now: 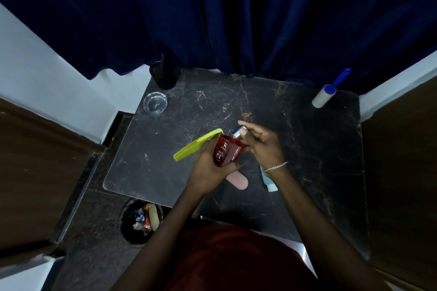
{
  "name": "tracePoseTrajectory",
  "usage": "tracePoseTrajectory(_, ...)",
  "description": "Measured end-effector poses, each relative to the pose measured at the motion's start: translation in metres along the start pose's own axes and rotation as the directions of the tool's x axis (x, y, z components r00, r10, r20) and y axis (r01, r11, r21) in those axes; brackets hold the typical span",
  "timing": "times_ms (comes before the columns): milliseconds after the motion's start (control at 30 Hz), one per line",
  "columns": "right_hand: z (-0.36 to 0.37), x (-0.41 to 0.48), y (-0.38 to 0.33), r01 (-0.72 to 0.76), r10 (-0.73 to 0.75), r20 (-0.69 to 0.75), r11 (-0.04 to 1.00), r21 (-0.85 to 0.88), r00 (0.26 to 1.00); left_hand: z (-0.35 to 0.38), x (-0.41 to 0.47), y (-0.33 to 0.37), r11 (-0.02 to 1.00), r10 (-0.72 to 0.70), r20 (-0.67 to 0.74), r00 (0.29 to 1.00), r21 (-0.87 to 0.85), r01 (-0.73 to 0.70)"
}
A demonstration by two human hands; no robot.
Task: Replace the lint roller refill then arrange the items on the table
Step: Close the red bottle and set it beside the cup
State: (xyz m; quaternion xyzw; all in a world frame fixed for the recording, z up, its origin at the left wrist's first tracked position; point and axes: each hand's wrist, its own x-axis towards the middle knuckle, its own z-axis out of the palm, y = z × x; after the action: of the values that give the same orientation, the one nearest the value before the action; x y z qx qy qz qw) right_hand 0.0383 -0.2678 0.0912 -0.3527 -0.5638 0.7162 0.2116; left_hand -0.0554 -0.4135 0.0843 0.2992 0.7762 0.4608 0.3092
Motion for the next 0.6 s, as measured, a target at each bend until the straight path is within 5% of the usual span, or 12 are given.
tracePoseTrajectory(367,0.031,0.019,-0.003,0.073,-0.057,0.126,0.990,-0.122,0.990,-0.027,0.009,-0.010,0.999,0.026,-0.060,0.998,0.029,-0.024)
tracePoseTrajectory(600,0.072,0.046,0.009,-0.039,0.067,0.186,0.988,-0.149,0.980,-0.065,0.041,-0.035,1.000,0.003,-0.065,0.998,-0.027,-0.005)
